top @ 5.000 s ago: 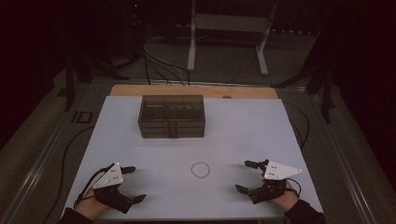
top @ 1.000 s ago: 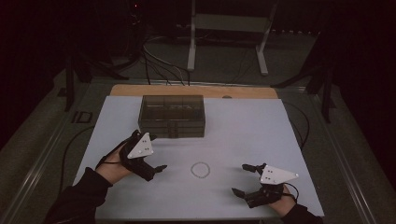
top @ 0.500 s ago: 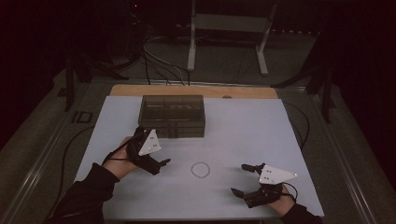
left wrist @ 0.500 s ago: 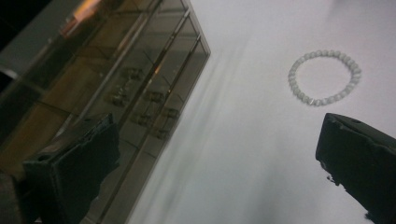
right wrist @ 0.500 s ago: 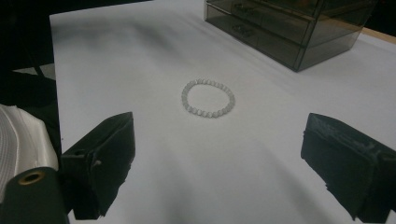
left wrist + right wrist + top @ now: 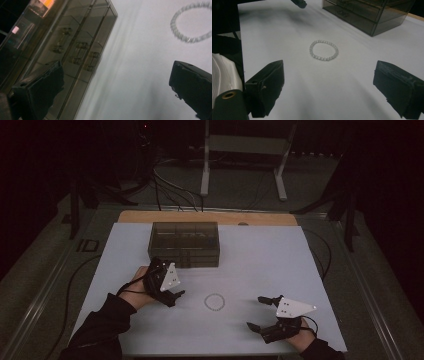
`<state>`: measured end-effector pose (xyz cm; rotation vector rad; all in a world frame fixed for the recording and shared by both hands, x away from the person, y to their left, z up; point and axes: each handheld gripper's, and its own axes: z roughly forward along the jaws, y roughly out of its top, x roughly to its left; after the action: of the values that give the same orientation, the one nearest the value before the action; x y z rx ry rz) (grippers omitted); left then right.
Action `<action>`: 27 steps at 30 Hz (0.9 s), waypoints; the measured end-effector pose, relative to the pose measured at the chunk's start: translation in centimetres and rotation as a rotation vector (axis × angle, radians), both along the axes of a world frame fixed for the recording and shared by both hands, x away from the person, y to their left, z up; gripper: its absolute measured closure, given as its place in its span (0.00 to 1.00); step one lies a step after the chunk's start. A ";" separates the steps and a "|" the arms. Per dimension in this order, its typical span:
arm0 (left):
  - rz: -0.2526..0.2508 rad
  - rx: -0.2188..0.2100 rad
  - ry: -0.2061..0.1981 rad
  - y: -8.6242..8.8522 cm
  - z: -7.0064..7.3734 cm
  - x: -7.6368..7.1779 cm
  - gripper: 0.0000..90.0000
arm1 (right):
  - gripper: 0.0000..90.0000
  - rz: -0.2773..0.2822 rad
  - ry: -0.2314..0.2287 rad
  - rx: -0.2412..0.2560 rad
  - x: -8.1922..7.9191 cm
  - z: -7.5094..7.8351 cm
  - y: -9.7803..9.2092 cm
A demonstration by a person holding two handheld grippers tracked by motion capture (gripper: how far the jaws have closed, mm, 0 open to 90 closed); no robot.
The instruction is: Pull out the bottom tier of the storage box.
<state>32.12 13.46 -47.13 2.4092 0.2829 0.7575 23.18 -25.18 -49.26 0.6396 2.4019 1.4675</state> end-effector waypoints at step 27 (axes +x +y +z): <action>-0.021 0.308 -0.180 -2.2 -2.8 0.7 0.19 | 0.11 0.003 0.008 0.004 0.0 0.1 0.1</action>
<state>32.87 11.21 -49.91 2.5992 0.0723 1.0669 23.13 -25.08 -49.18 0.6439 2.4076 1.4738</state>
